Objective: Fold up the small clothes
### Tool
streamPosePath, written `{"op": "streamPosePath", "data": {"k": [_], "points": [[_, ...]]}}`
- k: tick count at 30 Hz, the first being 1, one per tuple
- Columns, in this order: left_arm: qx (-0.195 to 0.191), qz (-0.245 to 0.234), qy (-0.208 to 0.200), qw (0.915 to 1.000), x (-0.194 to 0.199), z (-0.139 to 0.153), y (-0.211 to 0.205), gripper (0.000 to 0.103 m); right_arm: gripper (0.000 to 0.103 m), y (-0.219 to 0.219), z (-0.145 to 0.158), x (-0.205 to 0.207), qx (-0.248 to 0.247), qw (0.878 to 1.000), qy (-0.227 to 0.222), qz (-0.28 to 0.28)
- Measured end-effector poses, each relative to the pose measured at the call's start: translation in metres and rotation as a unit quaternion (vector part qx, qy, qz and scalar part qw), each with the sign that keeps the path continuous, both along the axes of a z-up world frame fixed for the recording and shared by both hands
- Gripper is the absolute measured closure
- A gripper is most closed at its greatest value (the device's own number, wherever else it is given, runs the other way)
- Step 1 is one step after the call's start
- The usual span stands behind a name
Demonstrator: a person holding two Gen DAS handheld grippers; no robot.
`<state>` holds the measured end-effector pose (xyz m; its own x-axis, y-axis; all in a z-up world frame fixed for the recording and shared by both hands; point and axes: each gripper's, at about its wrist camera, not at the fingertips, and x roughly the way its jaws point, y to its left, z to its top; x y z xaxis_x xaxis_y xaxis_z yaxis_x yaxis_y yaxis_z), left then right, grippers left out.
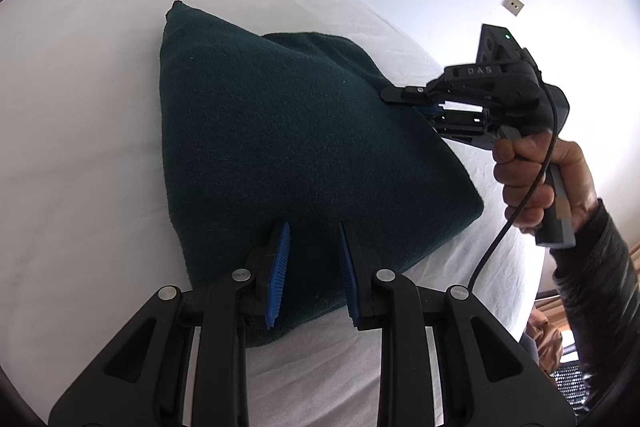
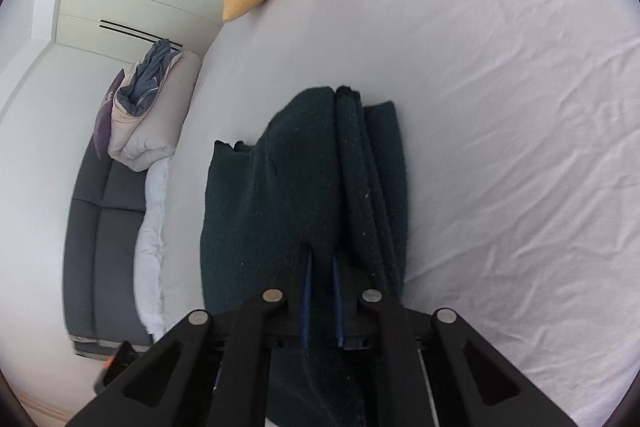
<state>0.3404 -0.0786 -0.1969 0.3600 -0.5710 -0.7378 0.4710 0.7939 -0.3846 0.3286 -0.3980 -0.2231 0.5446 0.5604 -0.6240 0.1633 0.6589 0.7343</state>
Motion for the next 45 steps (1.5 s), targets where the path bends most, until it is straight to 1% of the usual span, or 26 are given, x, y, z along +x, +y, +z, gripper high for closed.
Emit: {"op": "streamPosePath", "data": {"k": [1, 3, 4, 6, 9, 12, 14, 16, 17, 19, 21, 24, 26, 28, 29, 30, 31, 32, 33, 34, 36, 39, 41, 42, 44, 45], "points": [[0.0, -0.001, -0.002, 1.0, 0.0, 0.001, -0.001, 0.08, 0.095, -0.008, -0.009, -0.006, 0.007, 1.0, 0.002, -0.018], [-0.001, -0.008, -0.003, 1.0, 0.0, 0.0, -0.003, 0.08, 0.096, -0.022, -0.033, -0.012, 0.054, 0.998, 0.01, -0.036], [0.002, -0.01, -0.004, 0.9999, -0.001, 0.0, -0.005, 0.08, 0.097, -0.023, -0.036, -0.015, 0.055, 0.998, 0.001, -0.035], [0.008, -0.013, -0.008, 0.9998, -0.002, 0.0, -0.007, 0.08, 0.096, -0.019, -0.03, -0.017, 0.036, 0.999, -0.007, -0.034], [-0.002, -0.009, -0.004, 0.9999, -0.001, 0.002, -0.003, 0.08, 0.095, -0.017, -0.025, -0.018, 0.039, 0.998, -0.008, -0.037], [-0.005, 0.001, -0.022, 0.9997, -0.003, 0.01, 0.005, 0.08, 0.085, -0.001, -0.011, -0.024, 0.033, 0.999, -0.01, -0.011], [-0.002, 0.001, -0.023, 0.9997, 0.0, 0.01, 0.007, 0.08, 0.074, 0.015, -0.001, -0.03, 0.021, 1.0, -0.011, 0.017], [-0.008, 0.004, -0.022, 0.9997, 0.002, 0.011, 0.009, 0.08, 0.072, 0.026, 0.007, -0.036, -0.009, 0.999, -0.024, 0.037], [-0.008, 0.005, -0.025, 0.9996, 0.003, 0.012, 0.01, 0.08, 0.078, 0.028, 0.007, -0.037, -0.02, 0.999, -0.02, 0.042], [-0.003, 0.007, -0.034, 0.9994, 0.008, 0.018, 0.011, 0.08, 0.091, 0.023, 0.001, -0.035, -0.022, 0.999, -0.007, 0.034], [-0.002, 0.01, -0.046, 0.9989, 0.017, 0.026, 0.012, 0.08, 0.092, 0.011, -0.006, -0.034, 0.001, 1.0, -0.006, 0.014], [0.008, 0.017, -0.07, 0.9974, 0.043, 0.042, 0.004, 0.08, 0.093, 0.006, 0.003, -0.041, -0.016, 0.999, -0.029, 0.002], [0.012, 0.022, -0.073, 0.997, 0.064, 0.045, -0.001, 0.08, 0.094, 0.011, 0.009, -0.044, -0.027, 0.999, -0.042, 0.001], [0.019, 0.026, -0.07, 0.997, 0.082, 0.041, -0.006, 0.08, 0.094, 0.009, 0.004, -0.047, -0.02, 0.999, -0.044, -0.013], [0.027, 0.028, -0.061, 0.9974, 0.091, 0.034, -0.01, 0.08, 0.095, 0.0, -0.011, -0.052, -0.007, 0.999, -0.032, -0.031], [0.029, 0.031, -0.048, 0.998, 0.1, 0.024, -0.011, 0.08, 0.095, -0.007, -0.021, -0.057, 0.013, 0.999, -0.028, -0.04], [0.023, 0.029, -0.038, 0.9986, 0.104, 0.016, -0.012, 0.08, 0.096, -0.015, -0.035, -0.065, 0.046, 0.997, -0.034, -0.051], [0.022, 0.022, -0.033, 0.999, 0.105, 0.006, -0.014, 0.08, 0.097, -0.018, -0.042, -0.07, 0.056, 0.996, -0.041, -0.056], [0.028, 0.017, -0.041, 0.9986, 0.102, 0.001, -0.017, 0.08, 0.097, -0.018, -0.044, -0.071, 0.058, 0.996, -0.045, -0.058], [0.038, 0.013, -0.06, 0.9973, 0.097, -0.002, -0.02, 0.08, 0.097, -0.017, -0.045, -0.072, 0.057, 0.995, -0.048, -0.059], [0.054, 0.011, -0.072, 0.9959, 0.096, -0.004, -0.024, 0.08, 0.096, -0.014, -0.04, -0.068, 0.043, 0.997, -0.047, -0.052], [0.046, 0.016, -0.048, 0.9976, 0.101, 0.003, -0.021, 0.08, 0.092, -0.01, -0.02, -0.071, 0.026, 0.998, -0.047, -0.042], [0.031, 0.027, -0.054, 0.9977, 0.098, 0.013, -0.013, 0.079, 0.084, -0.006, -0.008, -0.077, 0.018, 0.998, -0.048, -0.045], [0.024, 0.03, -0.058, 0.9975, 0.098, 0.017, -0.01, 0.079, 0.082, -0.002, -0.001, -0.082, 0.007, 0.998, -0.054, -0.04], [0.019, 0.032, -0.064, 0.9972, 0.101, 0.019, -0.007, 0.08, 0.074, 0.009, 0.008, -0.09, -0.022, 0.997, -0.061, -0.027], [0.02, 0.027, -0.059, 0.9977, 0.103, 0.016, -0.008, 0.08, 0.073, 0.016, 0.009, -0.092, -0.037, 0.998, -0.057, -0.013]]}}
